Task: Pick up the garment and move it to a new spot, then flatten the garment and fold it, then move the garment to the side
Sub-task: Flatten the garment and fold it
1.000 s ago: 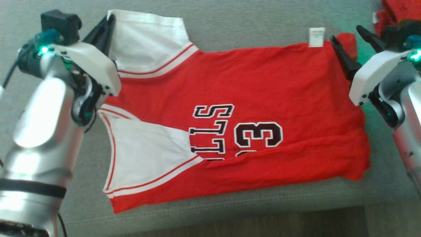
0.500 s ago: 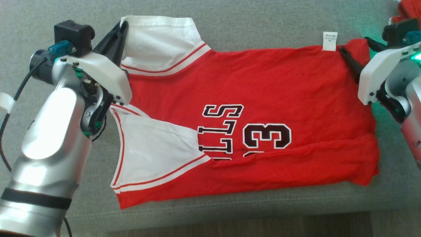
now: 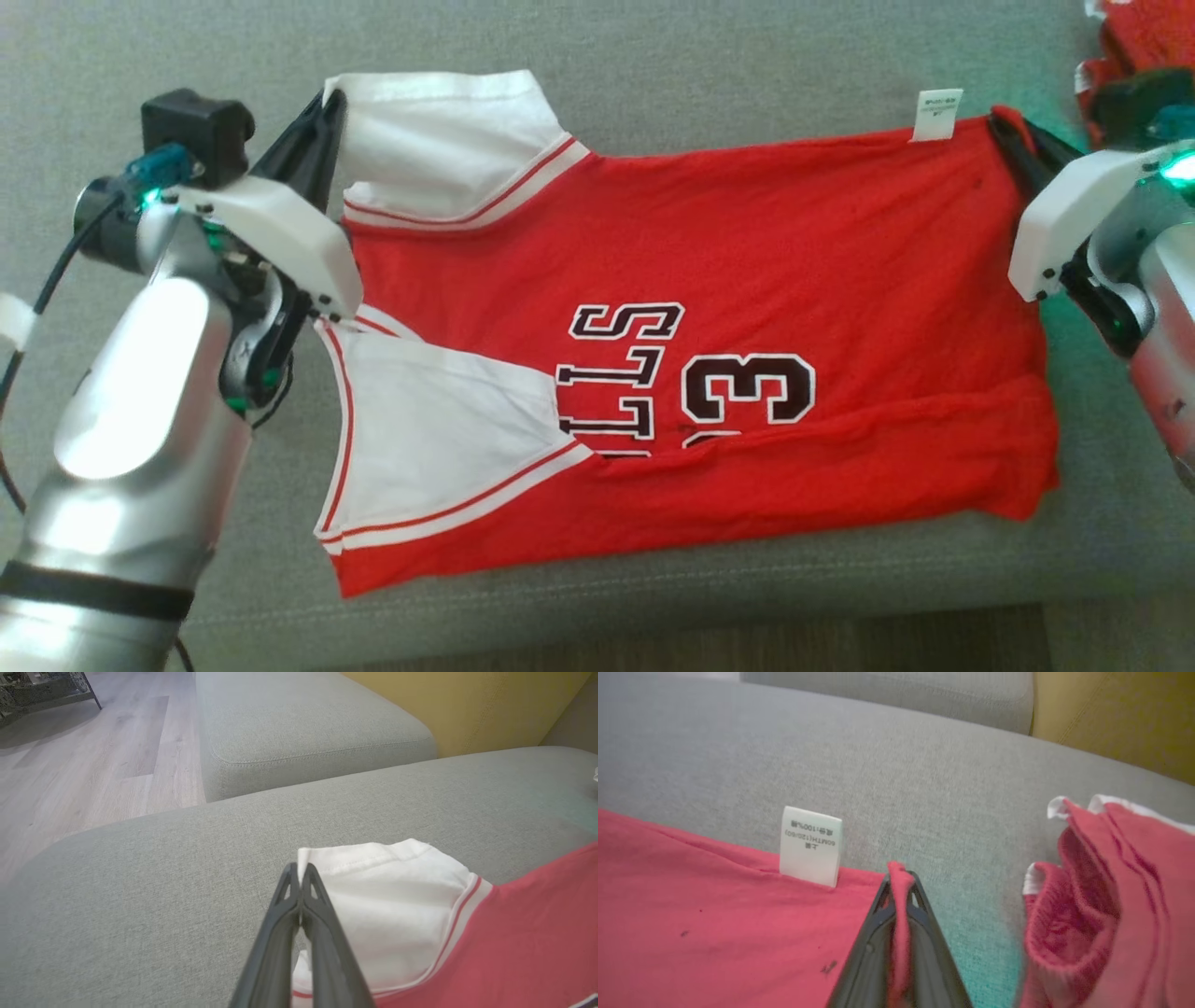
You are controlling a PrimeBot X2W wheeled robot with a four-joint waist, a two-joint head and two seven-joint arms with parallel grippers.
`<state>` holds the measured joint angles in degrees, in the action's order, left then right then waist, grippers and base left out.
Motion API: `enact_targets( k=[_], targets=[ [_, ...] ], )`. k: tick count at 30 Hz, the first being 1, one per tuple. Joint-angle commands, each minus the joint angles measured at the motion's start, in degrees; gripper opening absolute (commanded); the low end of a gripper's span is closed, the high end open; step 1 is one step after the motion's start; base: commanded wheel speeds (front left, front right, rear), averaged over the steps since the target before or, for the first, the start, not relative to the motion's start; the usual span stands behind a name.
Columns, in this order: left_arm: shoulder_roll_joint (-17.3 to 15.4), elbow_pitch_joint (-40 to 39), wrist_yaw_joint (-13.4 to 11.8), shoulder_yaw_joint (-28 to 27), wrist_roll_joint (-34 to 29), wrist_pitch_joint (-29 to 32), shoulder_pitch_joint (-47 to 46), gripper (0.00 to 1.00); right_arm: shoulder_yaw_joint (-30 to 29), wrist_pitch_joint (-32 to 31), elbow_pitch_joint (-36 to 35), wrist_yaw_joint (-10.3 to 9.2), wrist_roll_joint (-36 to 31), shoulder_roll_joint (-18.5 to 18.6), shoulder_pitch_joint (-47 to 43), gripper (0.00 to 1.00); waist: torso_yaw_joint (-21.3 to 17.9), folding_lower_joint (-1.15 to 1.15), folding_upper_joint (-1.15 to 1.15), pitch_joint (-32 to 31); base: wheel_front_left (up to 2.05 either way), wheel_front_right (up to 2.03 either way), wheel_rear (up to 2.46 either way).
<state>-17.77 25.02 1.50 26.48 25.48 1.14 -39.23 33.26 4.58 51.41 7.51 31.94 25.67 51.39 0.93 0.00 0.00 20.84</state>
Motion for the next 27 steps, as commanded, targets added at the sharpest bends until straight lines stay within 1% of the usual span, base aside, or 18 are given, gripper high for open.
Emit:
enact_targets(
  k=[1,5,9,16,24,27],
  targets=[
    [-2.75,-2.01,-0.38,-2.74,0.23,-0.64,-0.73,0.00,0.13,1.32,-1.00,-0.02,0.67,0.30,-0.24,0.00,-0.07,0.00,0.00,-0.87,0.00,0.00,0.00],
    [-3.38,-3.00,-1.11,-3.62,1.16,-1.67,1.85,0.00,-0.65,4.72,-1.74,-0.02,2.94,-0.41,-2.39,0.00,-0.19,0.00,0.00,-3.20,0.00,0.00,0.00],
    [-4.26,-4.77,-1.54,-4.26,2.20,-2.13,5.17,0.00,-1.14,6.16,-3.13,-0.02,5.12,-0.61,-5.46,0.00,-0.25,0.00,0.00,-5.71,0.00,0.00,0.00],
    [-6.62,-8.48,-2.13,-4.55,2.95,-2.10,11.15,0.00,-1.64,5.89,-5.96,-0.02,6.35,0.92,-10.58,0.00,-0.21,0.00,0.00,-8.48,0.00,0.00,0.00],
    [-9.30,-14.24,-1.06,-2.73,3.40,-0.02,17.57,0.00,-3.77,4.48,-9.36,-0.02,6.65,2.87,-15.94,0.00,-0.04,0.00,0.00,-10.74,0.00,0.00,0.00],
    [-10.02,-15.84,-1.13,-2.11,3.16,0.67,19.23,0.00,-4.28,3.74,-10.54,-0.02,6.50,3.34,-17.31,0.00,-0.03,0.00,0.00,-11.08,0.00,0.00,0.00]
  ],
)
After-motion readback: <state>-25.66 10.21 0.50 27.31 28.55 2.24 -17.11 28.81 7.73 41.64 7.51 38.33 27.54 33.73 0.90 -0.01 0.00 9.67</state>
